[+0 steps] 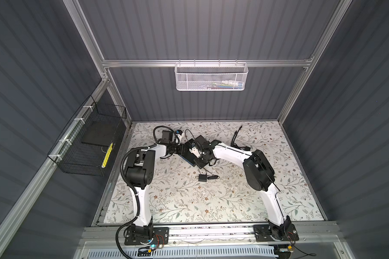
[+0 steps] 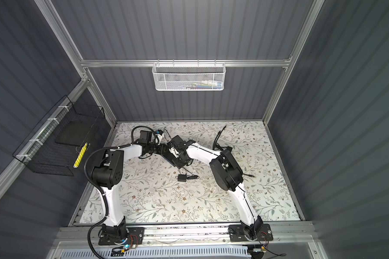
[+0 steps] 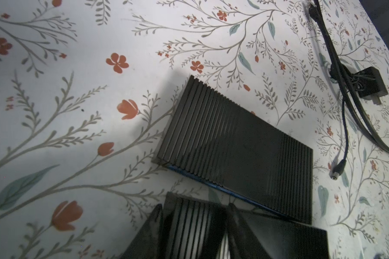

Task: Insert the plug into the switch port

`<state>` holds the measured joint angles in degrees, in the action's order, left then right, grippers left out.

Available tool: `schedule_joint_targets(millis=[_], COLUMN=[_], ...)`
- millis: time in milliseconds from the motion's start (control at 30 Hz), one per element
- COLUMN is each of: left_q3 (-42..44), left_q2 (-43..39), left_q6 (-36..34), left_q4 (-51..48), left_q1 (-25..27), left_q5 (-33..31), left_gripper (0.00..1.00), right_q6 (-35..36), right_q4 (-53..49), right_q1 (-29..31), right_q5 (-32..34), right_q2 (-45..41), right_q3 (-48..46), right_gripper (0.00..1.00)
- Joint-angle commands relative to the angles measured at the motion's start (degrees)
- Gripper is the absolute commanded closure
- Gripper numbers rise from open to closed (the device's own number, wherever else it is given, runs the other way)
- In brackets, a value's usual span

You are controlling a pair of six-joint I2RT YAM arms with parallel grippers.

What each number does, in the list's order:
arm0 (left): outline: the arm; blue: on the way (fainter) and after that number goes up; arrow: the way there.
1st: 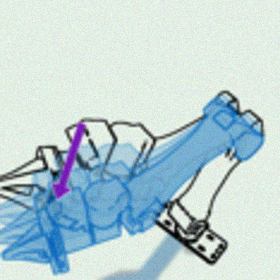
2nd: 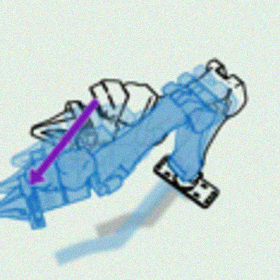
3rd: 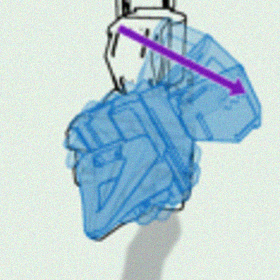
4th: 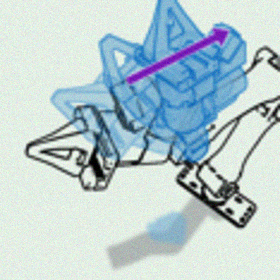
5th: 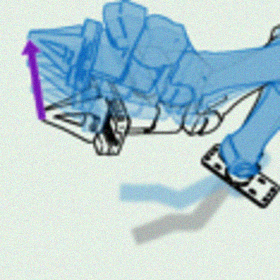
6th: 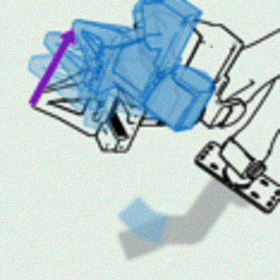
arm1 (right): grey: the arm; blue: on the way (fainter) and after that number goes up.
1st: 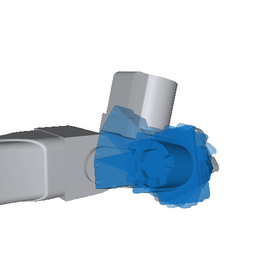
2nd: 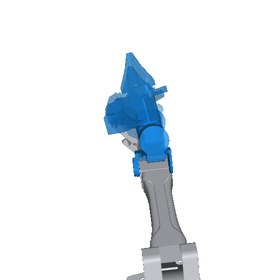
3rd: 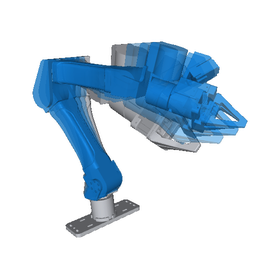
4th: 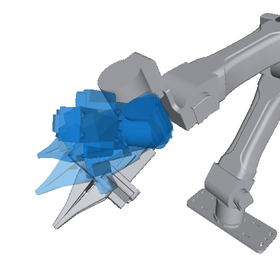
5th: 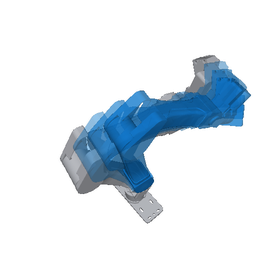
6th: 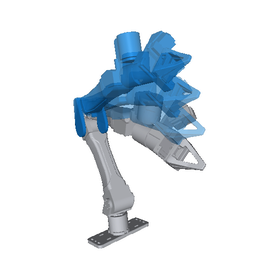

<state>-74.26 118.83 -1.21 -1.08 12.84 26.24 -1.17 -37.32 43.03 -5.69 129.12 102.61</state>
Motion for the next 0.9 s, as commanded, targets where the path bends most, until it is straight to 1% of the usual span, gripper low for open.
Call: schedule_joint_targets(millis=[0,100,267,333,433,533,633,867], left_q3=[3.83,3.54,3.34,3.43,3.59,3.64,4.02,4.25], left_q2=[0.71,1.18,1.37,1.32,1.16,1.25,1.24,1.21], left_q6=[1.13,1.23,1.15,1.16,1.12,1.30,1.08,0.95], left_q4=[-13.06,-12.92,-12.97,-13.07,-12.81,-12.50,-12.28,-12.31], left_q1=[5.95,5.97,5.97,5.97,5.97,5.97,5.97,5.92], left_q5=[8.32,8.54,8.65,8.79,8.84,9.23,9.18,9.62], left_gripper=[0.55,0.55,0.55,0.55,0.55,0.55,0.55,0.59], right_q6=[0.61,0.28,-0.85,-0.21,0.29,0.69,1.21,-0.81], right_q4=[17.94,17.47,19.51,19.13,19.47,19.28,19.35,20.04], right_q1=[-1.14,-0.87,-0.68,-0.53,-0.73,-0.90,-1.07,-1.46], right_q5=[0.79,-0.97,-0.58,-0.93,0.32,-1.17,-0.55,-3.53], right_q2=[-0.35,-0.04,-0.45,-0.32,-0.77,-1.02,-1.32,-2.45], right_q3=[5.45,5.59,3.14,3.47,3.64,4.59,5.21,5.69], right_gripper=[0.92,0.91,0.91,0.91,0.91,0.91,0.91,0.91])
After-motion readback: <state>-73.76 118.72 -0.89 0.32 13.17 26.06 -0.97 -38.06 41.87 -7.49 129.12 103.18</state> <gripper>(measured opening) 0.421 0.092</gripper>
